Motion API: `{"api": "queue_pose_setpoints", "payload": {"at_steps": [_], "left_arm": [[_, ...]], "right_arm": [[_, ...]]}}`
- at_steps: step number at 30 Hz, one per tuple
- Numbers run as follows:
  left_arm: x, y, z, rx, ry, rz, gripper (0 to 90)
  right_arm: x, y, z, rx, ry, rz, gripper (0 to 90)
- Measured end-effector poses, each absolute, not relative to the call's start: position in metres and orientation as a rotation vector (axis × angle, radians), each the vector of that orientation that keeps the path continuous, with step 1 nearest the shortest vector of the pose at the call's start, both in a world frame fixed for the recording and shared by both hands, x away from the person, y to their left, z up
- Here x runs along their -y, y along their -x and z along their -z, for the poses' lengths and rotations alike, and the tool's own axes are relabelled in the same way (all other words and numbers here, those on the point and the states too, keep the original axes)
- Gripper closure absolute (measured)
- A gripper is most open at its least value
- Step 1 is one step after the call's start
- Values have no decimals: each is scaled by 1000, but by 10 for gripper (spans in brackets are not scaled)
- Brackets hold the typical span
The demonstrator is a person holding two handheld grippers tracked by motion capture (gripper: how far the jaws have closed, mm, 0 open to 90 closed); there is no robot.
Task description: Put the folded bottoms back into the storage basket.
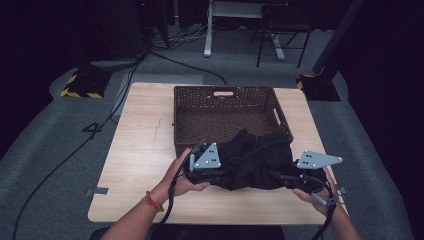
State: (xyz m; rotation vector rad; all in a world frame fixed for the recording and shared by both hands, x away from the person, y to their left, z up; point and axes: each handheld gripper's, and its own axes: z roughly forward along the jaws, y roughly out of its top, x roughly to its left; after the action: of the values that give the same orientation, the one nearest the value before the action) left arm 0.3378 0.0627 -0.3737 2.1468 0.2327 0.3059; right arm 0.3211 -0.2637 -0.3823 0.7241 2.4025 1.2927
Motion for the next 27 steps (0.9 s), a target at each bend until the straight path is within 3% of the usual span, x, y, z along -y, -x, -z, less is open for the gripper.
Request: {"api": "queue_pose_setpoints", "payload": {"at_steps": [15,27], "left_arm": [[-69,-350,342,-239,-2111,-367,724],[-80,-378,318,-285,-2085,-429,724]], "right_arm": [[255,-339,351,-2358,-696,-1296,624],[238,-376,327,-2324,-691,-1283,623]]}}
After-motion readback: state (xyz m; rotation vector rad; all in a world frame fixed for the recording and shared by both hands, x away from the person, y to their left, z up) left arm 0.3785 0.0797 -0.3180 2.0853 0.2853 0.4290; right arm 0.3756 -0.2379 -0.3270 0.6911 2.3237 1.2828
